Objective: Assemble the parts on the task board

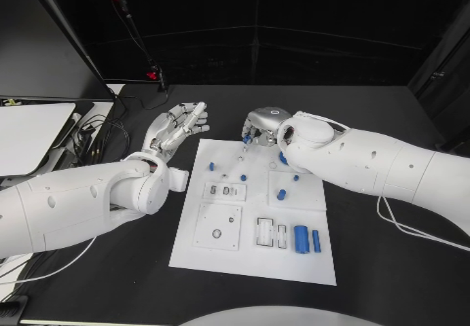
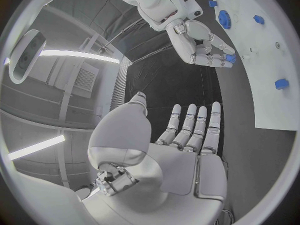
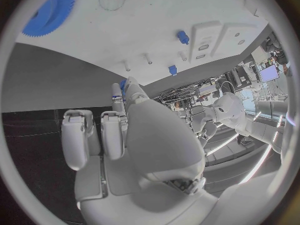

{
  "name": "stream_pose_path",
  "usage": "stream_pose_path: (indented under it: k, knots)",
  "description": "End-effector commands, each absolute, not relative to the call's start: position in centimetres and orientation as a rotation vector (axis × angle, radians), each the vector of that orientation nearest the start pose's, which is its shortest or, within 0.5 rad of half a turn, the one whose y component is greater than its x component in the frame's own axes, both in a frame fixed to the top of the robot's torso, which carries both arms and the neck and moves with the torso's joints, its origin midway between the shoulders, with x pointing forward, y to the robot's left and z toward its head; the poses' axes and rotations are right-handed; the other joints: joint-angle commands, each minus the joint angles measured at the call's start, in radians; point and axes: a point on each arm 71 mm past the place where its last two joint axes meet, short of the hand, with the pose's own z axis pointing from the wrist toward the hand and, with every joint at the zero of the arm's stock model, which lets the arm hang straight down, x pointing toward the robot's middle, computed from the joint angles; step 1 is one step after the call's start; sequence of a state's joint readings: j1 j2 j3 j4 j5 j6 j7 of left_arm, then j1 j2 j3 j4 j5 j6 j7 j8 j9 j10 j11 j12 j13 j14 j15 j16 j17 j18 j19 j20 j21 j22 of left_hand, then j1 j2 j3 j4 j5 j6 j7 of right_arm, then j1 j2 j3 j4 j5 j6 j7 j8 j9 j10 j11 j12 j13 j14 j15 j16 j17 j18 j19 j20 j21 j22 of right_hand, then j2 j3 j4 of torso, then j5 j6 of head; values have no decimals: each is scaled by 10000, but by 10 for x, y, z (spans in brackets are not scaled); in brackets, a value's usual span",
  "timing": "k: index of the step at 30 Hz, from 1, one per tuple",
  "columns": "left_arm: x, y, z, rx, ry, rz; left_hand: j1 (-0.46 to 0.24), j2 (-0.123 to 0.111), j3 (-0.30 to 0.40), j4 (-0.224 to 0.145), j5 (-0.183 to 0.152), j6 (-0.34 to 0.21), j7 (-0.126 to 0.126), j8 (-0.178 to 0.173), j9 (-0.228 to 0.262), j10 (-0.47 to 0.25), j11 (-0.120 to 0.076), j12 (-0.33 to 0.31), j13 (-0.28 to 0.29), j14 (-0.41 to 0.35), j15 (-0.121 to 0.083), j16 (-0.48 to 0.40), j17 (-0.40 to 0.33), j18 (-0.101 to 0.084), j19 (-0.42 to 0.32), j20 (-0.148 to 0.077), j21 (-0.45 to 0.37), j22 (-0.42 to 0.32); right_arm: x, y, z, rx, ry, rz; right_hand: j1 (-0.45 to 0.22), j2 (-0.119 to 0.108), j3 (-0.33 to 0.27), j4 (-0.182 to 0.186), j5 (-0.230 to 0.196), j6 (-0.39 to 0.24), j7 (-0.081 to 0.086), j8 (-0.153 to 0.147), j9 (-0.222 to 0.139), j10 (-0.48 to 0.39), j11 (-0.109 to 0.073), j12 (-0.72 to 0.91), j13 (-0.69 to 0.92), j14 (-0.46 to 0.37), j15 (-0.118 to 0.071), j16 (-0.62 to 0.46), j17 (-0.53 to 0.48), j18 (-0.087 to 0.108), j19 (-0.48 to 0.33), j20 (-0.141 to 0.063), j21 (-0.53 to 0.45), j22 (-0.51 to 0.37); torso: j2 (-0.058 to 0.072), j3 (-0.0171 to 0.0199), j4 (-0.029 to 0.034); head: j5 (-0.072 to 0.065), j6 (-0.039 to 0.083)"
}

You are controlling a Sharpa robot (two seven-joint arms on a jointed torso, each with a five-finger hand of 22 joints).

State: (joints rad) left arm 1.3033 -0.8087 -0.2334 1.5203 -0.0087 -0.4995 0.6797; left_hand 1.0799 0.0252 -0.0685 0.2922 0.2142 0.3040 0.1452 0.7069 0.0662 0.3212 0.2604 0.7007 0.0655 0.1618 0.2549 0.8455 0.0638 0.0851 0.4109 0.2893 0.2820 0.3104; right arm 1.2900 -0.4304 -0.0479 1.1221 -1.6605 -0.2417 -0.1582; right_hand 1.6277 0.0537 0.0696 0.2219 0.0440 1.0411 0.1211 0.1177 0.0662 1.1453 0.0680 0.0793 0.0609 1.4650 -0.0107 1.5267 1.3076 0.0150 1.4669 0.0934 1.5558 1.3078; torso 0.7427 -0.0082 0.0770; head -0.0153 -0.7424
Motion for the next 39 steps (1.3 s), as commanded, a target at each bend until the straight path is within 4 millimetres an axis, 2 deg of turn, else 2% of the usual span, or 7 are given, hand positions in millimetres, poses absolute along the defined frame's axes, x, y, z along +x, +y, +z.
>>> stream_pose_path:
  k: [1,5,9,16,23,32,39]
  knots:
    - [479,206,-163,-7271,10618,-15763,-9,86,-42,0,34,61,1508,-40,-9,66,16,8,-13,-7,46,-49,-2,105,-44,6,2,-10,558,-94,-160,-3998,15854,4785,57,-39,5,43,35,20,2,16,13,30,33,-57,-7,766,51,5,1039,-20,700,95,-34,2101,-4,-14,3,3,-11]
    - [479,206,-163,-7278,10621,-15757,3,96,-47,-1,42,59,1507,-45,-10,64,16,5,-13,-11,47,-52,-2,102,-44,6,5,-9,558,-92,-161,-4108,15943,4821,55,-40,10,54,34,18,8,9,12,33,38,-65,-6,762,55,0,1019,-18,695,98,-36,2093,-1,-14,10,-40,-39]
    - [479,207,-163,-7287,10620,-15735,3,96,-47,-1,42,59,1507,-45,-10,64,16,5,-13,-11,47,-52,-2,102,-44,6,5,-9,558,-90,-161,-4197,15991,4871,51,-50,14,72,34,14,18,-2,12,35,45,-79,-6,760,61,-2,1013,-17,693,104,-38,2090,-6,-16,-1,6,-82]
    - [479,207,-162,-7283,10617,-15740,3,96,-47,-1,42,59,1507,-45,-10,64,16,5,-13,-11,47,-52,-2,102,-44,6,5,-9,560,-87,-164,-4284,16196,4730,90,-53,47,70,37,9,16,-19,11,34,46,-104,-6,760,70,-2,1014,-17,693,114,-38,2091,-3,-27,6,-12,-115]
    - [479,206,-162,-7277,10619,-15760,16,107,-50,-2,52,58,1507,-50,-10,62,17,2,-14,-14,48,-55,-2,101,-52,6,4,-13,561,-84,-166,-4319,16449,4537,101,-55,57,70,37,7,15,-26,11,32,46,-112,-6,761,71,-1,1021,-16,691,117,-39,2087,-4,-18,-1,-8,-145]
    - [479,207,-162,-7279,10619,-15754,22,112,-53,-2,57,58,1507,-52,-10,61,17,1,-14,-16,48,-56,-1,100,-51,6,6,-11,562,-85,-169,-4311,16701,4143,140,-47,99,69,39,6,16,-43,11,37,45,-130,-5,760,75,-1,1020,-15,687,124,-41,2083,-4,-10,-4,-47,-162]
    - [479,206,-162,-7279,10627,-15758,22,112,-53,-2,57,58,1507,-52,-10,61,17,1,-14,-16,48,-56,-1,100,-51,6,6,-11,563,-88,-169,-4295,16739,3901,151,-51,109,68,39,3,19,-49,11,35,46,-136,-6,757,78,-6,1004,-15,687,126,-42,2082,-9,-17,-9,-57,-187]
